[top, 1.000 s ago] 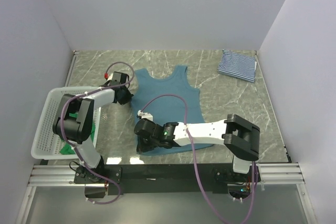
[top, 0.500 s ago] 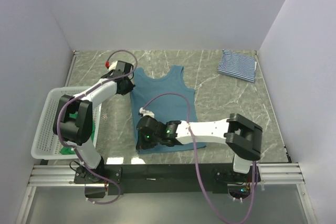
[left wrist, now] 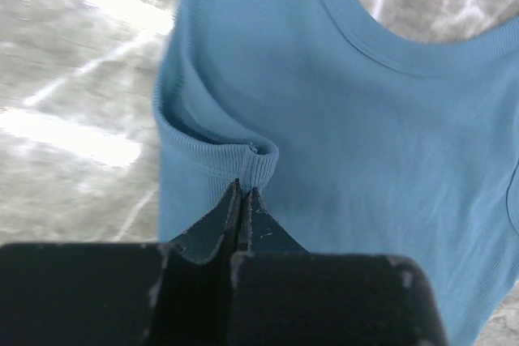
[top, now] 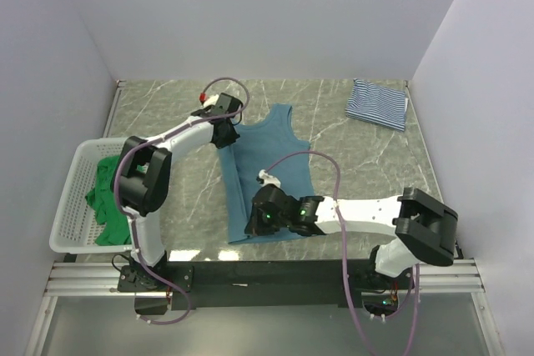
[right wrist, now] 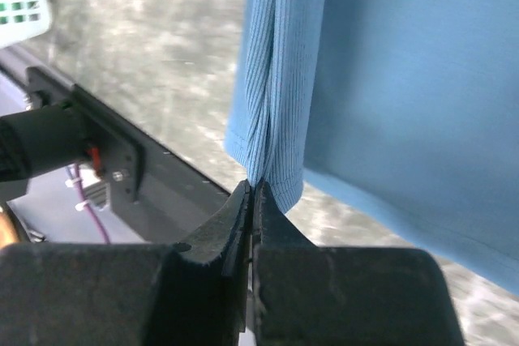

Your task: Fold and stack the tank tops

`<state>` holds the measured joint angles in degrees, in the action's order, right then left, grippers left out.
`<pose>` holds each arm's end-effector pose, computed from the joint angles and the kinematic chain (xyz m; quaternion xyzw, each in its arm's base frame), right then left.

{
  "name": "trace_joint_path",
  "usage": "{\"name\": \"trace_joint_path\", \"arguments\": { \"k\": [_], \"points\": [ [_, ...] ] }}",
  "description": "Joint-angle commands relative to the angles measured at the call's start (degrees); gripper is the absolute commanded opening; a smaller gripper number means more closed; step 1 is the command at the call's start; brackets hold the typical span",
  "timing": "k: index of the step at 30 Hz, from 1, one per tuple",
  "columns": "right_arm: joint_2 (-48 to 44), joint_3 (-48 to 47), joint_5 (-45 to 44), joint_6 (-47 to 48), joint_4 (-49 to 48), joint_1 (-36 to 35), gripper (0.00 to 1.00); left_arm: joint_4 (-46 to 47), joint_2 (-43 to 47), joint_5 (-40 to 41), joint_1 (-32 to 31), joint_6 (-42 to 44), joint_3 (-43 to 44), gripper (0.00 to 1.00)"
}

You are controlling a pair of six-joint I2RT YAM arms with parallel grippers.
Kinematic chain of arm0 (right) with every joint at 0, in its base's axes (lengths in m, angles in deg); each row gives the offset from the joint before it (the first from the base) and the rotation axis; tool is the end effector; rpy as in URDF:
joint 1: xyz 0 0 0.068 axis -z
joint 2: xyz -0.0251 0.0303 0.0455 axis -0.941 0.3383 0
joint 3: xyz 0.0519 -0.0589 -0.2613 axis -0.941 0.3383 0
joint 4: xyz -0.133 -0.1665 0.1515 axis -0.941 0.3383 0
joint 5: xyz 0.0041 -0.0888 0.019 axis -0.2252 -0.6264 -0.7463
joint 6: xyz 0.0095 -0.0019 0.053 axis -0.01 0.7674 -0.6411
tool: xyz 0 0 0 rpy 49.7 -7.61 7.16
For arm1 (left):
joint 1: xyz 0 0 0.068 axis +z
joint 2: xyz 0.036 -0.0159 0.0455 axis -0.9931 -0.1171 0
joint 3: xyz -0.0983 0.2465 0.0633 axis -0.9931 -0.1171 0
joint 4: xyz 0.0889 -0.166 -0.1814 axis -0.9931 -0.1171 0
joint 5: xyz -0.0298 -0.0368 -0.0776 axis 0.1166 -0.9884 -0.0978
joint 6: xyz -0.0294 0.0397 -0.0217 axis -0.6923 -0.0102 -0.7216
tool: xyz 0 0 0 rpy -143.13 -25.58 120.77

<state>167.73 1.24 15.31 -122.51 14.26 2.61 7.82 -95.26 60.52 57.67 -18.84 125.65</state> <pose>0.1167 0.2828 0.1894 -0.0930 0.9191 0.3363 0.1832 0.3721 -0.1668 0.2041 -0.2355 0.9206 -0.0562 0.3065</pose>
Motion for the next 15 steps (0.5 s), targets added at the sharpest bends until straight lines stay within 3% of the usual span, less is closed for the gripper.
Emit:
{"name": "trace_joint_path", "arguments": {
  "k": [1,15],
  "points": [
    [-4.1,3.9,-1.1,-1.7,-3.1,0.6,0.0,-0.4,-1.5,2.5,-1.7,-1.3,4.1,0.01],
    [-5.9,13.0,-2.2,-4.4,-8.2,0.8,0.0,-1.0,-5.4,3.7,-5.9,-2.1,7.0,0.01]
  ]
}}
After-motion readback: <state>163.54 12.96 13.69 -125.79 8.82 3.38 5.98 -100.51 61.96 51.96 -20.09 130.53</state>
